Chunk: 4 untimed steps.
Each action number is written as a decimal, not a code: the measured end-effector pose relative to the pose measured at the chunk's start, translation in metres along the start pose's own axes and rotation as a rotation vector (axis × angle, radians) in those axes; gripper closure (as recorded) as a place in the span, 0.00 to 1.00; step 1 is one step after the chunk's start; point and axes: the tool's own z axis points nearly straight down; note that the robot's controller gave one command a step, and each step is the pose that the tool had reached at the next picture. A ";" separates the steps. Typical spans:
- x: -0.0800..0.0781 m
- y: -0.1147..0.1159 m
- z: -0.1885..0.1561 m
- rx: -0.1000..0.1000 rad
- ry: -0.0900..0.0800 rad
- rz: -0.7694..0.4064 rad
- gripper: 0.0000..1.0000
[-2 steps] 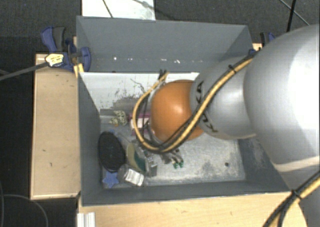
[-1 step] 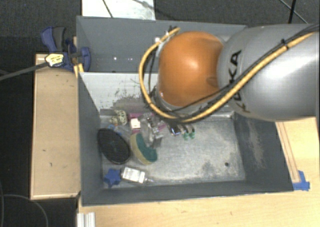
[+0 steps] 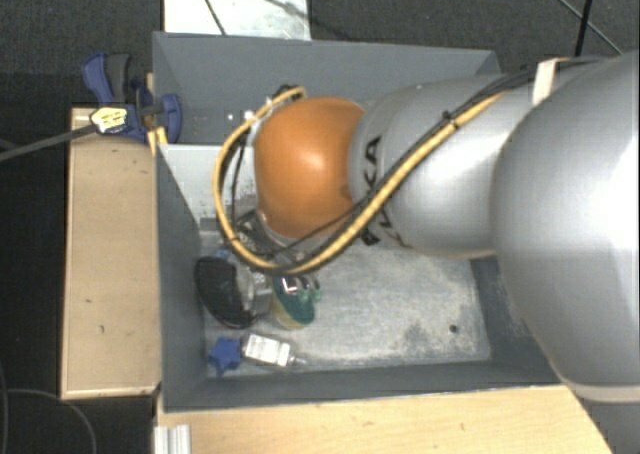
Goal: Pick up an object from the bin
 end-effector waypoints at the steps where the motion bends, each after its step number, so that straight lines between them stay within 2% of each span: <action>1: -0.001 -0.001 -0.002 0.000 -0.003 0.004 0.00; 2: -0.028 -0.015 0.087 0.000 -0.004 0.096 0.00; 3: -0.027 -0.014 0.088 -0.001 -0.008 0.096 1.00; 4: -0.028 0.008 -0.048 -0.003 -0.013 0.076 1.00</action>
Offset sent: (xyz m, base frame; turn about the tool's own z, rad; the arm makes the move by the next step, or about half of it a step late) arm 0.0000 0.0000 0.0000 0.0000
